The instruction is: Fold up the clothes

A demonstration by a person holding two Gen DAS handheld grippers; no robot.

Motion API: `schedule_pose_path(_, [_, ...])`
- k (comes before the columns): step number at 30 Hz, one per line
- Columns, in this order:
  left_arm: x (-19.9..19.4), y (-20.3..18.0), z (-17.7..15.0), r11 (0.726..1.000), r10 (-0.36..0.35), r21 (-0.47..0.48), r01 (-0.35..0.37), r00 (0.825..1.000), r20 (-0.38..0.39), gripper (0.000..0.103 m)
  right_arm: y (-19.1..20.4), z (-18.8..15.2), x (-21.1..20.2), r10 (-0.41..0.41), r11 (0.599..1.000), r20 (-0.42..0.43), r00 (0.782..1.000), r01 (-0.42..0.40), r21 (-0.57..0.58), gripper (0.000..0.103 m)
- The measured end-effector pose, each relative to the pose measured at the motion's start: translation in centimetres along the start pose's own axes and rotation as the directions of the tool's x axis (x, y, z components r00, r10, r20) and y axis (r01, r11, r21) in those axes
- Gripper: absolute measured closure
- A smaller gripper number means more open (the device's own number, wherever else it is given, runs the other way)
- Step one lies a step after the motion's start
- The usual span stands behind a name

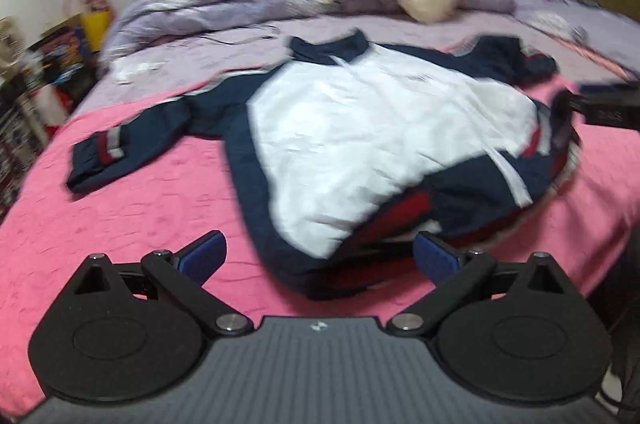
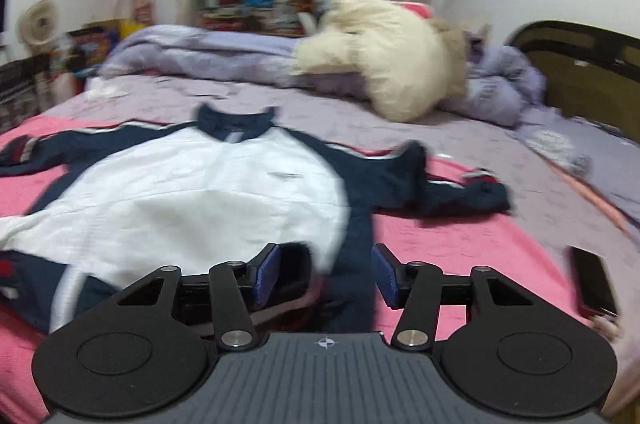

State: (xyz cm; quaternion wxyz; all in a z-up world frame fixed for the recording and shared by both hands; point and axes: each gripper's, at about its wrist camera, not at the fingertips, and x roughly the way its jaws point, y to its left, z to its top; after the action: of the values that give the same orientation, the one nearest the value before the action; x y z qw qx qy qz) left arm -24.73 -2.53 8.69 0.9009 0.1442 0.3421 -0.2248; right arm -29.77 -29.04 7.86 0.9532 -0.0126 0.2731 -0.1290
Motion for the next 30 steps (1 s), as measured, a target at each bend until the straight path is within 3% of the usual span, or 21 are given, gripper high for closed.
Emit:
schedule_pose_path(3, [1.7,-2.5,0.0,0.996,-0.052,0.072,0.054,0.998,-0.024,0.002,2.7,-0.5,-0.7,0.048,0.992,0.012,0.999,-0.047,-0.113,0.051])
schedule_pose_path(8, [4.5,-5.2,0.9,0.984,0.028,0.177,-0.028,1.0,0.002,0.001,3.0,-2.7,-1.4,-0.022,0.976,-0.021,1.0,0.017,-0.215,0.048])
schedule_pose_path(11, [5.1,-4.2,2.4,0.994,0.011,0.109,-0.014,1.0,0.027,0.001,1.8,-3.5,-1.7,-0.042,0.981,-0.044,0.998,0.033,-0.193,0.046])
schedule_pose_path(14, [4.8,-1.9,4.6,1.0,-0.005,0.015,0.004,0.997,0.075,0.001,1.2,-2.9,-2.8,0.007,0.987,-0.018,1.0,-0.01,-0.16,0.046])
schedule_pose_path(15, [4.9,-0.9,5.4,1.0,-0.012,-0.018,0.014,0.996,0.085,0.001,1.1,-2.7,-3.2,0.03,0.988,-0.007,1.0,-0.031,-0.151,0.047])
schedule_pose_path(16, [5.0,0.2,6.3,0.998,-0.019,-0.052,0.024,0.995,0.095,0.001,1.4,-2.5,-4.2,0.113,0.982,0.016,0.993,-0.109,-0.155,0.047])
schedule_pose_path(17, [5.2,1.2,7.1,0.995,-0.023,-0.093,0.033,0.995,0.1,0.001,1.8,-2.3,-5.1,0.198,0.969,0.037,0.98,-0.19,-0.16,0.047])
schedule_pose_path(18, [5.6,2.4,7.9,0.989,-0.027,-0.141,0.041,0.995,0.097,0.001,2.3,-2.2,-5.7,0.305,0.942,0.031,0.952,-0.297,-0.159,0.048])
schedule_pose_path(19, [6.0,3.6,8.6,0.981,-0.031,-0.189,0.049,0.995,0.094,0.001,2.9,-2.2,-6.1,0.406,0.904,0.022,0.914,-0.398,-0.157,0.051])
schedule_pose_path(21, [6.7,5.6,9.4,0.96,-0.033,-0.274,0.052,0.997,0.072,0.002,4.9,-2.2,-5.7,0.534,0.831,-0.044,0.844,-0.534,-0.155,0.054])
schedule_pose_path(23, [6.4,6.8,9.4,0.949,-0.03,-0.312,0.051,0.997,0.073,0.003,7.3,-2.6,-4.0,0.581,0.785,-0.121,0.805,-0.593,-0.177,0.055])
schedule_pose_path(25, [5.3,7.4,8.7,0.947,-0.024,-0.316,0.055,0.995,0.1,0.002,9.1,-3.1,-1.6,0.622,0.739,-0.221,0.751,-0.656,-0.15,0.056])
schedule_pose_path(28, [4.2,7.2,6.9,0.969,0.013,-0.245,0.007,0.996,0.083,0.001,11.2,-3.1,0.1,0.634,0.721,-0.25,0.732,-0.677,-0.152,0.058])
schedule_pose_path(30, [4.6,7.3,5.6,0.977,0.072,-0.205,-0.063,0.997,0.035,0.001,11.2,-1.9,0.0,0.624,0.745,-0.17,0.763,-0.646,-0.165,0.059])
